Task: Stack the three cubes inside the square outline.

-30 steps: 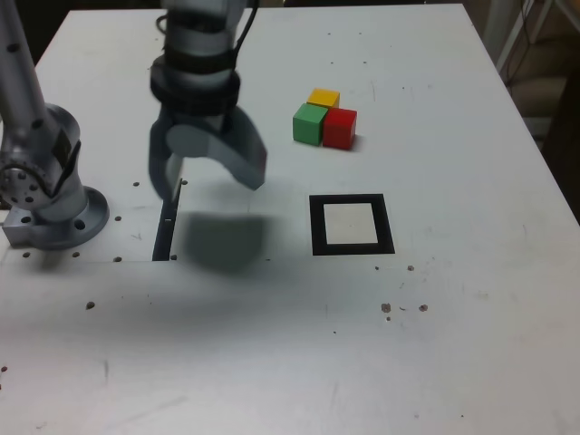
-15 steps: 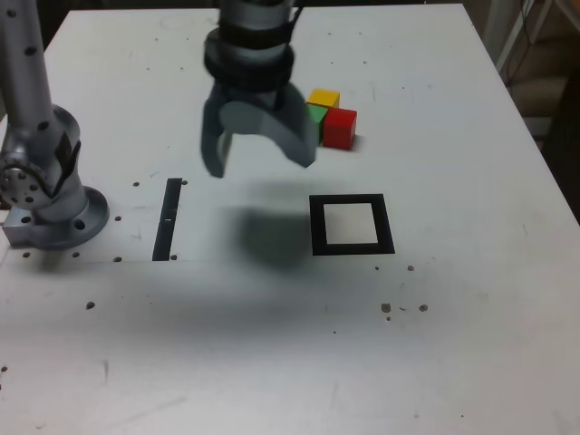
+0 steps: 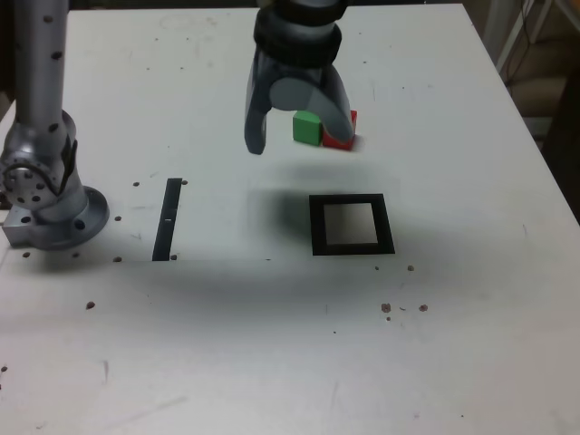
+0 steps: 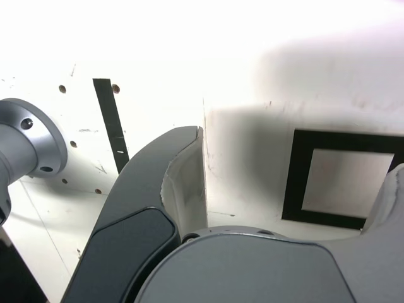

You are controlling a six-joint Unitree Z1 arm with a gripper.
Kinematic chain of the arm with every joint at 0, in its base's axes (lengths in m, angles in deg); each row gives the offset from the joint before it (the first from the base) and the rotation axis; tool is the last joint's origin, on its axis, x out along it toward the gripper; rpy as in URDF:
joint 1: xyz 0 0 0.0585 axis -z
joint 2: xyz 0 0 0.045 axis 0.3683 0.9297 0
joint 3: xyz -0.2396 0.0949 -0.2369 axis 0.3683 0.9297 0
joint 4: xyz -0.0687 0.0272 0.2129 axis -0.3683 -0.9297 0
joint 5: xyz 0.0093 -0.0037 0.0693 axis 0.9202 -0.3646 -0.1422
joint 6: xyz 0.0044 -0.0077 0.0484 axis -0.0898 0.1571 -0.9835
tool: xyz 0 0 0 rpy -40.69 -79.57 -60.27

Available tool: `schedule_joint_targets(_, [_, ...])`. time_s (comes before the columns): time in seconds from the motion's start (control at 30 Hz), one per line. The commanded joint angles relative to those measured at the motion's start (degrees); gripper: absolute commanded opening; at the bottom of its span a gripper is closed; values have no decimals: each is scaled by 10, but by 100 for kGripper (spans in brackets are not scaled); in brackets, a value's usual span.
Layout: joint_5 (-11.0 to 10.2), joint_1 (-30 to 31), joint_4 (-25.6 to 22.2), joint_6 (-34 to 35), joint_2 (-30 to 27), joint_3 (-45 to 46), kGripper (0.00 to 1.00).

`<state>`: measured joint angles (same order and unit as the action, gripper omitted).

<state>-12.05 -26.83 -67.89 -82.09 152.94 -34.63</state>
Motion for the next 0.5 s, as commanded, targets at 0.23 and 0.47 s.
schedule_joint_targets(0.23, [-3,-35,-45,-22,58,-99,98])
schedule_joint_targets(0.47, [3,-67,-69,-29,96,-164,100])
